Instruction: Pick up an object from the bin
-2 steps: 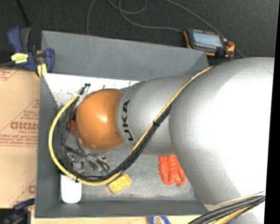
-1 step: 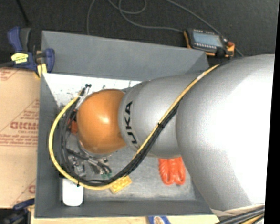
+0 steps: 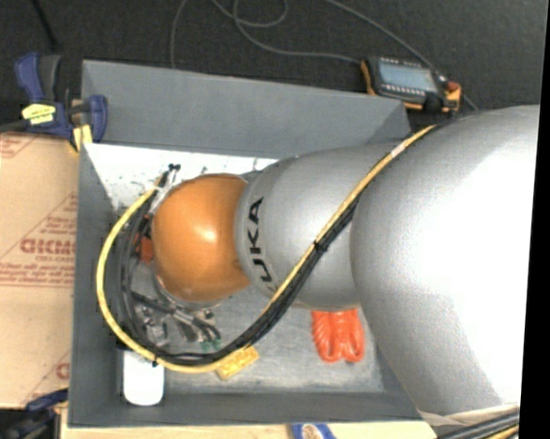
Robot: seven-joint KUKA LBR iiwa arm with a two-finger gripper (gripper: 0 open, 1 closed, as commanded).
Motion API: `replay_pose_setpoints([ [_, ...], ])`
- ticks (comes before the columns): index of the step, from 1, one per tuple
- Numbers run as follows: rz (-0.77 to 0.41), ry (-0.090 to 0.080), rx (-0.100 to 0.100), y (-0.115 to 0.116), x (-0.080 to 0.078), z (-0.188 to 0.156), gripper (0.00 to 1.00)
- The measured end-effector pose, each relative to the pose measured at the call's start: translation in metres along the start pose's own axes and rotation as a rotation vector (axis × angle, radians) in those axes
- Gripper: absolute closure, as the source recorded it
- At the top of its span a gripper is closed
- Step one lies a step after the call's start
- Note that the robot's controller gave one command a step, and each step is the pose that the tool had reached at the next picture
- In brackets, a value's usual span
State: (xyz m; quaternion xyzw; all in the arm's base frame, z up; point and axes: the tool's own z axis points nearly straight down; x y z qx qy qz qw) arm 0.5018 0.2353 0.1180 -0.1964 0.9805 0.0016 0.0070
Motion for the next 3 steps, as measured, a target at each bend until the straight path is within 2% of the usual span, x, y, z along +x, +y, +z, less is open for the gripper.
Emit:
replay_pose_setpoints([
  [1, -0.224, 0.002, -0.001, -0.052, -0.014, 0.027, 1.00],
  [2, -0.155, 0.019, -0.002, -0.055, 0.013, -0.005, 1.00],
  [3, 0.007, 0.010, 0.000, -0.044, 0.017, -0.038, 1.00],
])
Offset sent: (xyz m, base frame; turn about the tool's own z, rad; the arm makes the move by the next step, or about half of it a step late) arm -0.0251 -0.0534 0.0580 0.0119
